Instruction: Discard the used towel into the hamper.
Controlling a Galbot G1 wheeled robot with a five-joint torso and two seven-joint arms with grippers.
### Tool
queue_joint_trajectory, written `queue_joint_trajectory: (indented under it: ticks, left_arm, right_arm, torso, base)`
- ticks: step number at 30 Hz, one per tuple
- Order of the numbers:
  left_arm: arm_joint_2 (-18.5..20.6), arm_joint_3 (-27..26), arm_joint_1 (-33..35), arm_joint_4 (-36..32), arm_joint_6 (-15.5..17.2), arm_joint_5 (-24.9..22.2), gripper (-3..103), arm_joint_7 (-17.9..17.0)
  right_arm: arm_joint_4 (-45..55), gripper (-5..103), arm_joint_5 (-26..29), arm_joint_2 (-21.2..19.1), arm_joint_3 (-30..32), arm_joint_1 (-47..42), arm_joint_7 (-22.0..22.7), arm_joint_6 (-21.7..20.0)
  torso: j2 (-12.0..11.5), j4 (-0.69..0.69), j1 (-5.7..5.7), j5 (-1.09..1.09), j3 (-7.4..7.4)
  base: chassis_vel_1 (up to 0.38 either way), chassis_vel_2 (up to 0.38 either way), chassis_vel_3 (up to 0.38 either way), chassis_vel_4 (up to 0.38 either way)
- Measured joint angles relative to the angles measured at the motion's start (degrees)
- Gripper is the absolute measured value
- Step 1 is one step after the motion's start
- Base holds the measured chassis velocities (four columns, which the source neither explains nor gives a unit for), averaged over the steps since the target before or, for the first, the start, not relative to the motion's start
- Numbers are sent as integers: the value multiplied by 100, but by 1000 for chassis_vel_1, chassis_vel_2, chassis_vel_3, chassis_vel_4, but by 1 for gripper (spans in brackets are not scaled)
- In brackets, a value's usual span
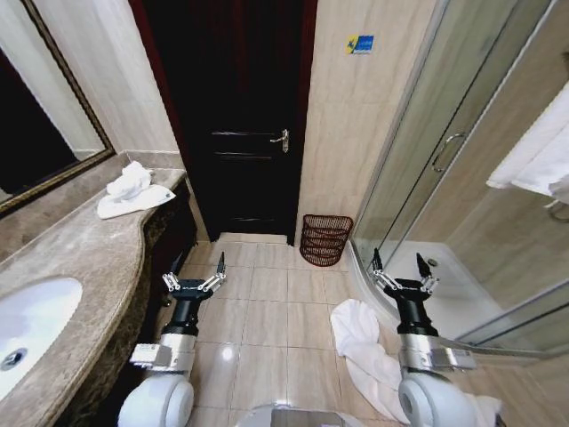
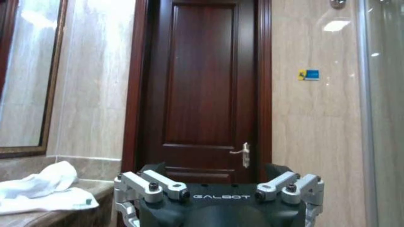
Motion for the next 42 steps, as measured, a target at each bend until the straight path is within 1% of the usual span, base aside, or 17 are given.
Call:
queue_joint_trajectory:
  ticks: [2, 6, 16, 21, 23, 25, 31, 33, 38, 40, 42]
  left_arm:
    - [-26, 71, 3, -12, 65, -138, 100, -90]
    - [-43, 87, -21, -11, 80, -238, 100, -110]
    - [-88, 66, -22, 63, -34, -269, 100, -68]
    - [-102, 38, -21, 109, -107, -255, 100, -53]
    - [-101, 61, -20, 146, -147, -239, 100, -68]
    - [-102, 78, -20, 169, -174, -236, 100, -74]
    - [-103, 171, 12, 219, -234, -175, 100, -117]
    - [-103, 227, 23, 217, -189, -193, 100, -209]
    - [-103, 294, 30, 226, -121, -270, 100, -270]
    - [-103, 320, 29, 235, -135, -287, 100, -270]
    - [-103, 344, -4, 304, -242, -299, 100, -253]
  right_arm:
    - [-32, 100, -78, 30, -19, -11, -31, 40]
    - [-35, 100, -101, 32, -13, -10, -38, 45]
    - [-37, 100, -166, 69, -13, 16, -10, 49]
    - [-81, 100, -292, 73, -16, 18, 55, 197]
    - [-125, 100, -433, 70, 14, 42, 79, 300]
    - [-123, 100, -451, 68, 16, 39, 78, 318]
    - [12, 100, -286, 57, 6, -9, 107, 209]
    - [46, 100, -100, 43, -1, -15, 116, 183]
    - [131, 100, 171, 13, -30, -30, 101, 150]
    - [142, 100, 184, 11, -30, -32, 89, 152]
    - [162, 100, 193, 11, -26, -48, 37, 151]
  torso:
    - [0, 0, 0, 0, 0]
    - [0, 0, 0, 0, 0]
    - [0, 0, 0, 0, 0]
    - [0, 0, 0, 0, 0]
    - [0, 0, 0, 0, 0]
    - [0, 0, 0, 1, 0]
    - [0, 0, 0, 0, 0]
    - [0, 0, 0, 0, 0]
    - [0, 0, 0, 0, 0]
    - [0, 0, 0, 0, 0]
    - [0, 0, 0, 0, 0]
  base:
    - [0, 0, 0, 0]
    - [0, 0, 0, 0]
    - [0, 0, 0, 0]
    - [0, 0, 0, 0]
    - [0, 0, 0, 0]
    - [0, 0, 0, 0]
    - [0, 0, 0, 0]
    - [0, 0, 0, 0]
    - [0, 0, 0, 0]
    - [0, 0, 0, 0]
    - [0, 0, 0, 0]
